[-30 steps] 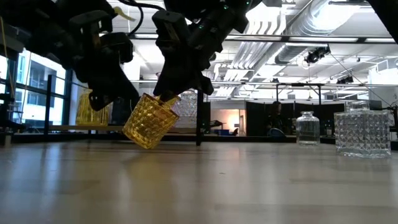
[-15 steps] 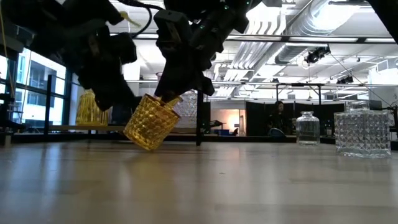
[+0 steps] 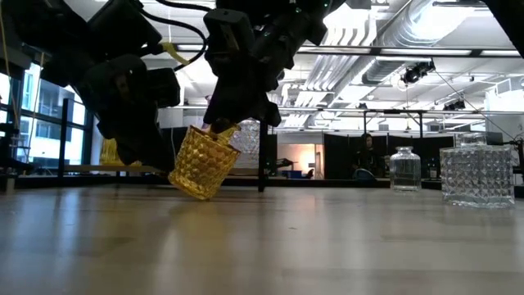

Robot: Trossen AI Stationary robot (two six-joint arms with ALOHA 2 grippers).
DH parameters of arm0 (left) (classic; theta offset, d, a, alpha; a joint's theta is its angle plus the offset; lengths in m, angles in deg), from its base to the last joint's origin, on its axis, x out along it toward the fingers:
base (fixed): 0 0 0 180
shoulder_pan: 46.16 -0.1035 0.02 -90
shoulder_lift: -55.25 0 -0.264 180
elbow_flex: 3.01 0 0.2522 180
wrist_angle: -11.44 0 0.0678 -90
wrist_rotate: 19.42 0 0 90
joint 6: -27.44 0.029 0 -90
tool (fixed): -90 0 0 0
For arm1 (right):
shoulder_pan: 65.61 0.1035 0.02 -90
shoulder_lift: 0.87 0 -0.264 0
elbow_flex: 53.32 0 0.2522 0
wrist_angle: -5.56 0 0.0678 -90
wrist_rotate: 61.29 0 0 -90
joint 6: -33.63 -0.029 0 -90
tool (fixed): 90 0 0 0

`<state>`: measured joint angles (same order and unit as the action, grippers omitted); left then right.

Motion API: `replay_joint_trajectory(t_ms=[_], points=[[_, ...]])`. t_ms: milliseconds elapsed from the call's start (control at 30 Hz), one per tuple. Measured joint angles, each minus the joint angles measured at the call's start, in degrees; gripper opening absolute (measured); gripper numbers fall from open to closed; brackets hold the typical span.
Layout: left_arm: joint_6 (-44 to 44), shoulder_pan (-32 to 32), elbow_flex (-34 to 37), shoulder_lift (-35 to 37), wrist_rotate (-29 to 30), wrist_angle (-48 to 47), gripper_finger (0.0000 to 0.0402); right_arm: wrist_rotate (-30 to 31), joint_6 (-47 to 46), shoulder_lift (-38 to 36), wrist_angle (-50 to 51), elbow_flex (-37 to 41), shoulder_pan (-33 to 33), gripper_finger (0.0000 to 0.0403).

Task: Sort vases onto shelf
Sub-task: Put the yellow vase on the shelf aligned with the other yellow vases

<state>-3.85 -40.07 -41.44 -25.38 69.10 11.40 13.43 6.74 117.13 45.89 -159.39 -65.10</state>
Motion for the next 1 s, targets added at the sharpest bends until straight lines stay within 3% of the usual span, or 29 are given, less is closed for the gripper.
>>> replay_joint_trajectory(t_ms=[367,1000], points=[[-2.1,-0.1,0.0,-0.2,-1.9,0.2,0.0031,-1.2,-0.1,0.0,-0.9,0.0,0.1,0.0116],[1.4,0.4,-0.2,3.6,-1.0,-7.8,0.0031,-1.4,-1.7,0.0,-4.5,0.0,-0.4,0.012]])
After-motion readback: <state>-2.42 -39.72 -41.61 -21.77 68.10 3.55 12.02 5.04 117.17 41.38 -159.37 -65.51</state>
